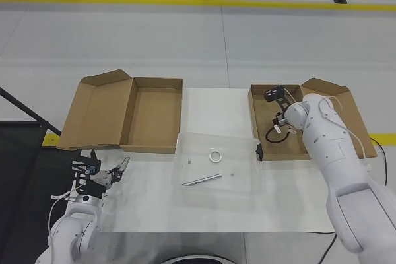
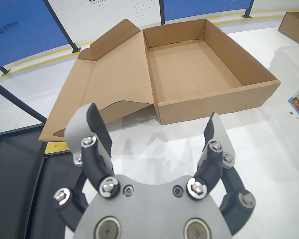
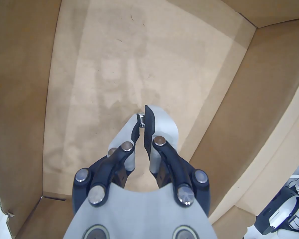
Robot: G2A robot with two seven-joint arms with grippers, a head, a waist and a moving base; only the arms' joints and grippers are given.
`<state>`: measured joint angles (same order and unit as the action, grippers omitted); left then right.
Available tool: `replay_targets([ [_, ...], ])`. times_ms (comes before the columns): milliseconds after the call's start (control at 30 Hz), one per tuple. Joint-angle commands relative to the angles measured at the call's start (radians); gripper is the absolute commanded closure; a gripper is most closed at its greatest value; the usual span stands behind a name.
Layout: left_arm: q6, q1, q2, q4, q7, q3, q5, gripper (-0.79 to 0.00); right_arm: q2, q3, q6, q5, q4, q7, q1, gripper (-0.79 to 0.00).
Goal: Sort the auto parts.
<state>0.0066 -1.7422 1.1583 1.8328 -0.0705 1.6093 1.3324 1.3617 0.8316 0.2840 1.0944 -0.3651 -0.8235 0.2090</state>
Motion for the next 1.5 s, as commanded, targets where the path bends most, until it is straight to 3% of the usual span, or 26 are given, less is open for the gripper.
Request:
replay_targets([
  [0, 0.0, 0.0, 0.0, 0.0, 0.0, 0.0, 0.0, -0.785, 0.002, 0.0, 0.002, 0.0, 0.007, 0.001, -0.005, -0.092],
  [467, 0.0, 0.0, 0.0, 0.0, 0.0, 0.0, 0.0, -0.785, 0.009, 0.001, 0.001, 0.006, 0.028, 0.004, -0.025, -0.175],
  [700, 0.0, 0.0, 0.0, 0.0, 0.0, 0.0, 0.0, -0.785, -0.006, 0.017, -0.004, 0.018, -0.009, 0.027, -0.044, -0.382],
  [867, 0.0, 0.0, 0.0, 0.0, 0.0, 0.0, 0.0, -0.785, -0.034, 0.051, 0.053, 0.007, -0.098, 0.055, -0.027, -0.517],
  [933, 0.0, 0.0, 0.0, 0.0, 0.0, 0.0, 0.0, -0.785, -0.052, 0.074, 0.087, 0.0, -0.154, 0.072, -0.005, -0.57],
  [1100, 0.0, 0.0, 0.0, 0.0, 0.0, 0.0, 0.0, -0.785, -0.112, 0.166, 0.123, -0.007, -0.386, 0.096, 0.106, -0.588],
  [1367, 0.0, 0.0, 0.0, 0.0, 0.0, 0.0, 0.0, -0.785, -0.211, 0.402, 0.234, -0.08, -0.924, 0.044, 0.432, -0.634],
  [1433, 0.0, 0.0, 0.0, 0.0, 0.0, 0.0, 0.0, -0.785, -0.224, 0.44, 0.275, -0.108, -1.028, 0.023, 0.496, -0.659],
  [1467, 0.0, 0.0, 0.0, 0.0, 0.0, 0.0, 0.0, -0.785, -0.229, 0.453, 0.298, -0.124, -1.071, 0.014, 0.523, -0.711],
])
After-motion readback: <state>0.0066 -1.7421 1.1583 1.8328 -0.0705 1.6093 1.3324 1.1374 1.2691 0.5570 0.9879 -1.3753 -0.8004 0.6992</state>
